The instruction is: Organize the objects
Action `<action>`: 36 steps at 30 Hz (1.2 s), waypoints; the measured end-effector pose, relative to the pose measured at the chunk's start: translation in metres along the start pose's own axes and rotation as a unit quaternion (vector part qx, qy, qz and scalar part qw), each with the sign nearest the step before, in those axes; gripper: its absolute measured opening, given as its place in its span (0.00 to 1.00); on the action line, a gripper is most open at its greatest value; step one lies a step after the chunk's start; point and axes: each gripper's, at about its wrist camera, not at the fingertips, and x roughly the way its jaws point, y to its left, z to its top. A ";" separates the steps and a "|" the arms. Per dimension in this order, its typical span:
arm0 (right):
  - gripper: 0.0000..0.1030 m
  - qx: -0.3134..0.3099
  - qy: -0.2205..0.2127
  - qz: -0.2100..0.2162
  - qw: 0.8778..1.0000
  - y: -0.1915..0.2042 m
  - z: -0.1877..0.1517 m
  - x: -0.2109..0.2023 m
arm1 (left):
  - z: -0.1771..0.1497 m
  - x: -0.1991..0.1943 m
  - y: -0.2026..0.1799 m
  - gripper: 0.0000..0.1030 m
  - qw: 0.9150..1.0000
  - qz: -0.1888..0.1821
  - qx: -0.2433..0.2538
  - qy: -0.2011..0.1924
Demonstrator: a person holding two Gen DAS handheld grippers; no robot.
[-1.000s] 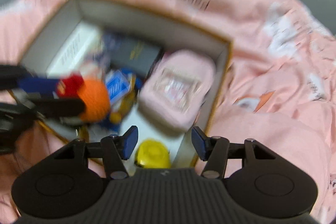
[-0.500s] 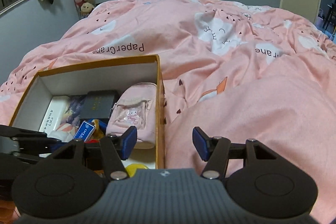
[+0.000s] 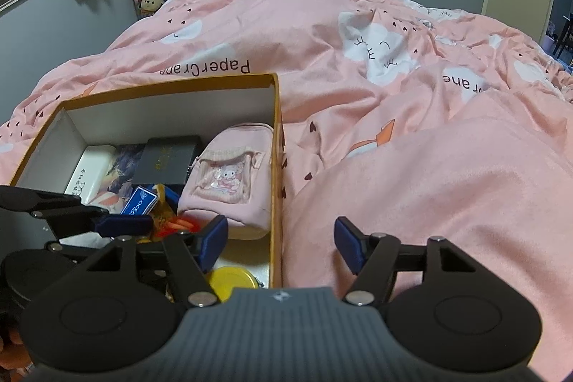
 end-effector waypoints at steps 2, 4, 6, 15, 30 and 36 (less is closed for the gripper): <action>0.65 -0.002 0.000 -0.004 1.000 0.001 -0.001 -0.001 | -0.001 -0.004 0.001 0.57 1.000 -0.010 -0.003 -0.009; 0.65 -0.003 0.000 -0.007 1.000 0.002 0.000 -0.002 | -0.003 -0.010 0.002 0.61 1.000 -0.022 -0.005 -0.019; 0.65 -0.004 -0.003 -0.012 1.000 0.002 0.000 -0.005 | -0.004 -0.018 0.005 0.61 0.999 -0.026 -0.011 -0.027; 0.76 0.012 -0.041 -0.020 0.999 0.009 -0.003 -0.035 | -0.023 -0.076 0.015 0.65 0.992 0.057 -0.030 -0.105; 0.98 -0.020 -0.112 0.013 0.993 0.055 -0.029 -0.100 | -0.057 -0.175 0.047 0.96 0.961 0.125 -0.098 -0.228; 0.99 -0.023 -0.131 0.022 0.991 0.072 -0.042 -0.122 | -0.068 -0.191 0.052 0.96 0.958 0.135 -0.114 -0.227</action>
